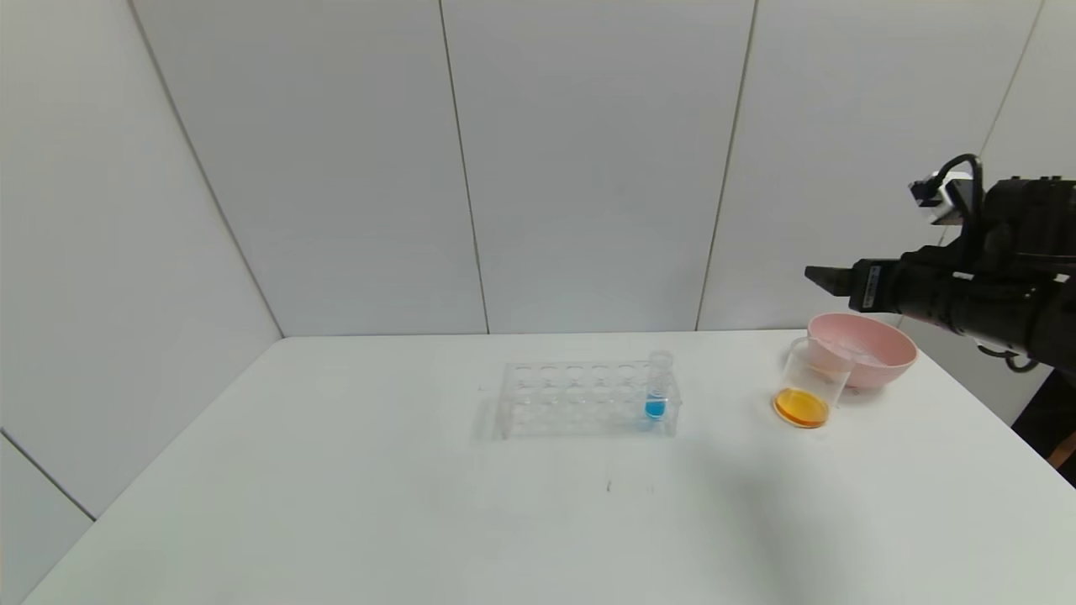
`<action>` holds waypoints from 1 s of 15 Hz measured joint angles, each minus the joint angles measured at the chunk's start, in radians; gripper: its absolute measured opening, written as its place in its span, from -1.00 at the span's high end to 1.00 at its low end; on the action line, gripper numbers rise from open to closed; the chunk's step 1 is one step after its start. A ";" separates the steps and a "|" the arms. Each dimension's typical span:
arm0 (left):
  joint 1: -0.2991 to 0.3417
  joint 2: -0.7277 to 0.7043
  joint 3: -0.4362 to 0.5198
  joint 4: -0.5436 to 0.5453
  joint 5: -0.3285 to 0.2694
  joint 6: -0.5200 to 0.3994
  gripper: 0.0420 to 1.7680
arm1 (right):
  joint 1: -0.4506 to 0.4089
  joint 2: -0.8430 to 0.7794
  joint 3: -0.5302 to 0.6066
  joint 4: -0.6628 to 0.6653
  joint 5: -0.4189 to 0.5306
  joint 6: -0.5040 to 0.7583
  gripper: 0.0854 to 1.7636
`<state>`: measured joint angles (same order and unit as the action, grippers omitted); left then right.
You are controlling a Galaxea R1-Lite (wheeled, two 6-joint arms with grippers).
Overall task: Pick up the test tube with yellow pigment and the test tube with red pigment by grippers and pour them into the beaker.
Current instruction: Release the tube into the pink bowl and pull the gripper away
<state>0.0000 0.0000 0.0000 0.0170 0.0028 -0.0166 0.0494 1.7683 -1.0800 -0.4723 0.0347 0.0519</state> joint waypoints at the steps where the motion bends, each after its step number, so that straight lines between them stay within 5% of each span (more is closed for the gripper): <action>1: 0.000 0.000 0.000 0.000 0.000 0.000 -0.94 | -0.003 -0.052 0.037 0.000 0.014 0.000 -0.89; 11: 0.000 0.000 0.000 0.000 0.000 0.000 -0.94 | -0.009 -0.655 0.441 0.026 0.031 -0.020 -0.92; 15: 0.000 0.000 0.000 0.000 0.000 0.000 -0.94 | -0.033 -0.917 0.544 0.193 0.010 -0.064 -0.92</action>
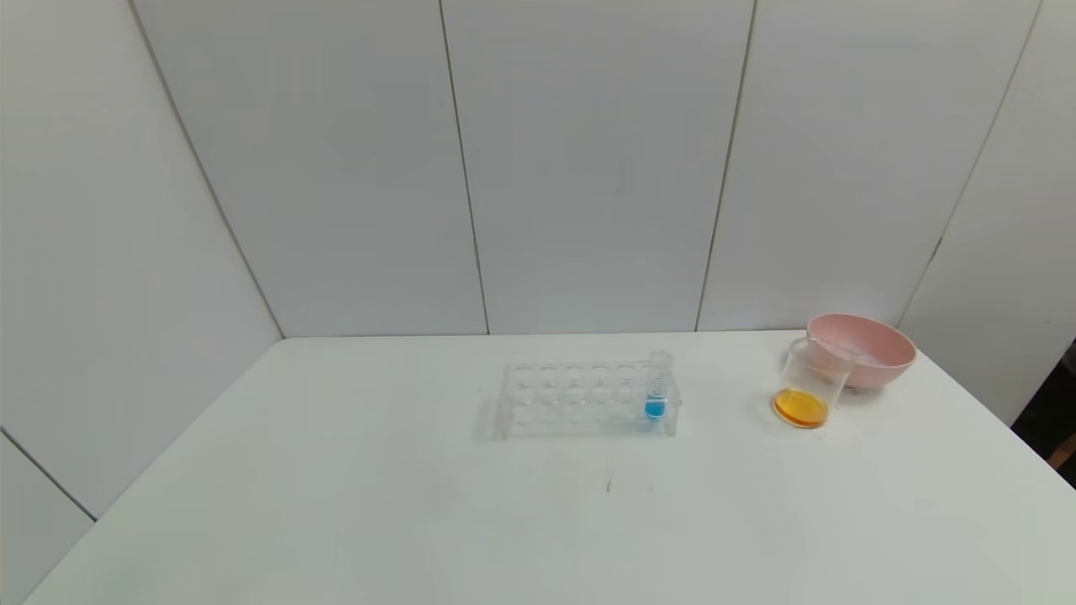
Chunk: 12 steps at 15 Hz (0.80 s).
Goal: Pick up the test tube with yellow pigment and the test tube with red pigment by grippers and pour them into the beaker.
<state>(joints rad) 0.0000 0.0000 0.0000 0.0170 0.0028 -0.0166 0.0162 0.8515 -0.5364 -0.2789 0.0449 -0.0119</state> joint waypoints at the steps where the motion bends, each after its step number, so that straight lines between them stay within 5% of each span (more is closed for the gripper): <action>1: 0.000 0.000 0.000 0.000 0.000 0.000 -0.94 | -0.004 -0.073 0.013 0.067 -0.007 -0.005 -0.92; 5: 0.000 0.000 0.000 0.000 0.000 0.000 -0.94 | 0.001 -0.346 0.048 0.212 -0.018 -0.012 -0.92; 12: 0.000 0.000 0.000 0.000 0.000 0.000 -0.94 | -0.004 -0.760 0.180 0.217 0.010 -0.070 -0.92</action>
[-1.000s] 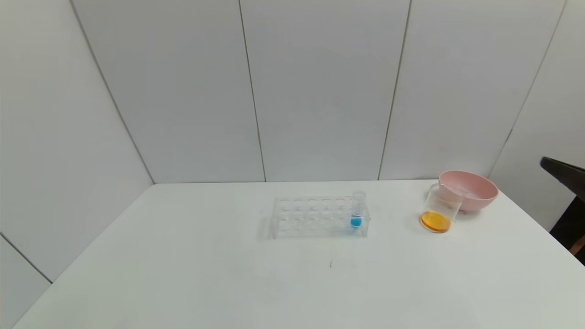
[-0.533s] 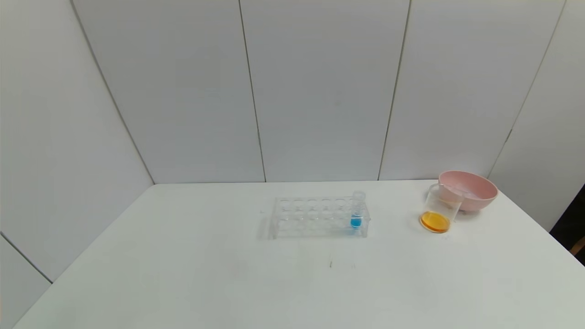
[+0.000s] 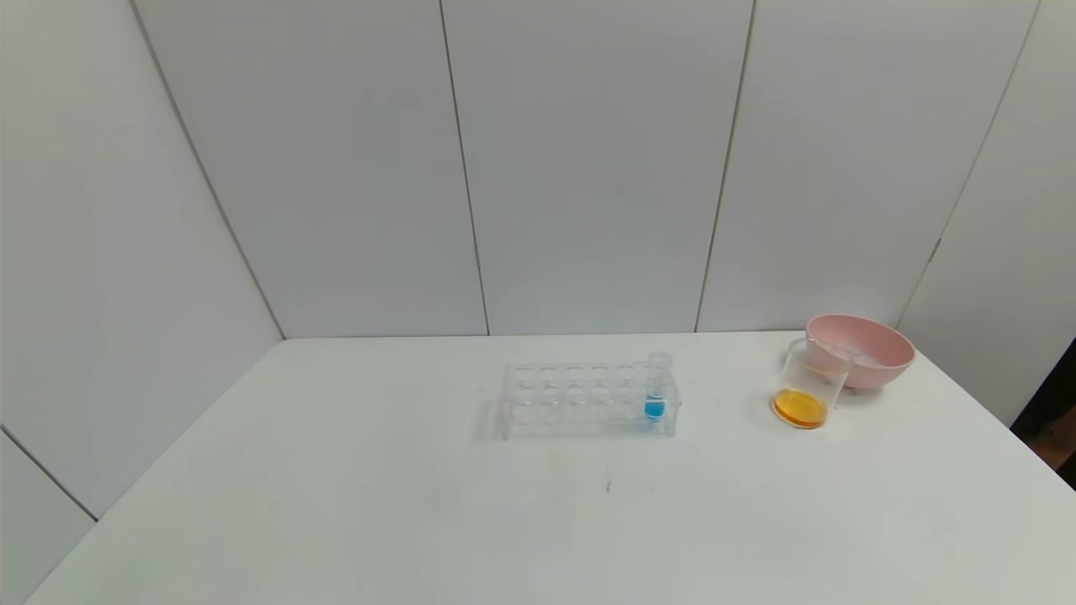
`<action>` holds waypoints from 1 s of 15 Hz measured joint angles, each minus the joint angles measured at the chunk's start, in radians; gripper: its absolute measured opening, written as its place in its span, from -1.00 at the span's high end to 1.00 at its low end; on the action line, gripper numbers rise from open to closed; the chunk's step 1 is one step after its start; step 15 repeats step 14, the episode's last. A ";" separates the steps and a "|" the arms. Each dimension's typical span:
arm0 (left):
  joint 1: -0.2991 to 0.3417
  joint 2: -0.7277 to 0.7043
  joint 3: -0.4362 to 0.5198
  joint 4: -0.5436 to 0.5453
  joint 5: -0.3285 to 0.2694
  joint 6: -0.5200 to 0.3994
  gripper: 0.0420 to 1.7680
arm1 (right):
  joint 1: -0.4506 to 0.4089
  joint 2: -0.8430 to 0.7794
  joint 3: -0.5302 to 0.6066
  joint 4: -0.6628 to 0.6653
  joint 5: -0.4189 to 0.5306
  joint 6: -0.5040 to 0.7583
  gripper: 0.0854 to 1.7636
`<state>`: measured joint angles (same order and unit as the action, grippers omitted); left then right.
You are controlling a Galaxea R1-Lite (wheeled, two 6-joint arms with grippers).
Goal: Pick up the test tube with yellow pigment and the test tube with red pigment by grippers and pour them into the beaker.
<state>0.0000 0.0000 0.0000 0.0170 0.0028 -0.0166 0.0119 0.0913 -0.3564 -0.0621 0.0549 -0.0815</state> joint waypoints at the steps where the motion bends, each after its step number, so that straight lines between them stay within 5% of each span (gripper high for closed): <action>1: 0.000 0.000 0.000 0.000 0.000 0.000 -0.94 | -0.001 -0.032 0.024 -0.051 -0.028 0.003 -0.92; 7: 0.000 0.000 0.000 0.000 0.000 0.000 -0.94 | -0.004 -0.088 0.312 -0.293 -0.063 -0.021 -0.92; 11: 0.000 0.000 0.000 0.000 0.000 0.000 -0.94 | -0.004 -0.091 0.353 0.021 -0.060 -0.013 -0.93; 15: 0.000 0.000 0.000 0.000 0.000 0.000 -0.94 | -0.003 -0.091 0.354 0.064 -0.046 0.043 -0.93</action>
